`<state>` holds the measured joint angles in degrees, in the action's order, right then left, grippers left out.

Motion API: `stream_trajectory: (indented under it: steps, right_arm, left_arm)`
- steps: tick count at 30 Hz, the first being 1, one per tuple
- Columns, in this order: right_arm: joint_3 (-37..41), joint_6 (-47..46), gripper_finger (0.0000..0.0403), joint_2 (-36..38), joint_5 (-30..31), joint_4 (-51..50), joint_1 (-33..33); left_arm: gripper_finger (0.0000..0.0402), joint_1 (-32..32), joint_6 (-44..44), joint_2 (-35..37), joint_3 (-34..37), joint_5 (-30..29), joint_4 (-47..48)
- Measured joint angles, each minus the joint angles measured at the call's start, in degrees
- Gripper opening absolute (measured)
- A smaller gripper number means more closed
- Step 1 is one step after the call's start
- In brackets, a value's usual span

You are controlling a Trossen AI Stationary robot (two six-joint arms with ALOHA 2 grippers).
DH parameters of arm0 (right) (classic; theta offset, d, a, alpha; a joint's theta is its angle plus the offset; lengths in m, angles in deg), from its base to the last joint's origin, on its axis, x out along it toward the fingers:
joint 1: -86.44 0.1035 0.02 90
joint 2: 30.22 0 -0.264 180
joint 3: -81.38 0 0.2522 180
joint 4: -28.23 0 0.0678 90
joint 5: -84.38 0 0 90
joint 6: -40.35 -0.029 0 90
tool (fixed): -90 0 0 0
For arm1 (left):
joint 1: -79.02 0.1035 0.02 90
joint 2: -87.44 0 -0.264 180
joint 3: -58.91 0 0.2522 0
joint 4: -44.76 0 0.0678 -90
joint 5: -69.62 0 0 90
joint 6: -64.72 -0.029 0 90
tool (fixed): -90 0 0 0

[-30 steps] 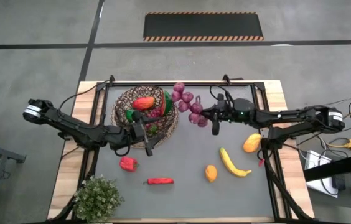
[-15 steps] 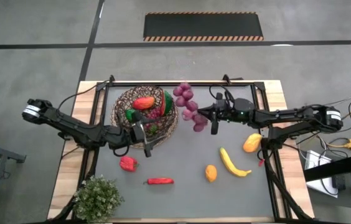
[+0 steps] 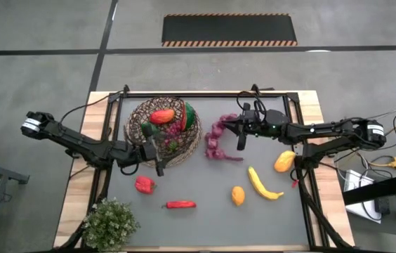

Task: Build produce basket
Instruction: Put the purple garlic into the wire basket

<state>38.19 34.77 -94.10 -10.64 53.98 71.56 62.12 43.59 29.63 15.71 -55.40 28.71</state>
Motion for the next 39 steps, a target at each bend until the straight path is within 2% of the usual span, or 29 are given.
stream_trajectory:
  steps: [7,13,16,19,23,26,28,31,33,39]
  right_arm:
    - [-2.2,-0.5,0.0012,0.0,-1.3,0.0,0.0]
    - [-2.8,-1.5,0.0012,0.0,-1.4,-1.1,0.3]
    - [-3.7,-8.4,0.0013,0.1,-0.2,-7.2,0.3]
    - [-6.3,-14.2,0.002,0.0,0.5,-18.7,0.7]
    - [-10.5,-14.6,0.0059,-0.7,1.4,-31.0,2.1]
    - [-14.0,-15.5,0.0105,-1.3,4.0,-38.5,2.3]
    - [-15.6,-19.9,0.0141,-1.9,8.5,-43.7,2.3]
    - [-16.6,-31.5,0.019,-3.1,19.1,-50.8,2.3]
    - [-16.7,-37.4,0.0216,-4.2,23.4,-53.6,2.2]
    - [-16.9,-40.1,0.0254,-8.7,21.5,-53.8,2.9]
  left_arm:
    - [0.0313,0.0,-0.2,3.2,2.0,0.0,-1.5]
    - [0.0313,0.0,-0.2,2.9,1.9,-0.1,-2.2]
    - [0.0313,0.0,-0.2,2.4,1.9,-0.1,-2.3]
    - [0.0313,0.0,-0.3,1.9,1.9,0.0,-3.0]
    - [0.0313,0.0,-0.5,1.7,1.9,-0.1,-4.9]
    - [0.0313,0.0,0.1,1.7,1.8,-0.1,-5.8]
    - [0.0313,0.0,1.1,1.7,1.8,-0.1,-5.7]
    - [0.0313,0.0,1.2,1.7,1.8,-0.2,-5.7]
    - [0.0313,0.0,1.2,1.5,1.8,-0.2,-5.8]
    - [0.0313,0.0,0.8,1.6,1.8,-1.4,-5.7]
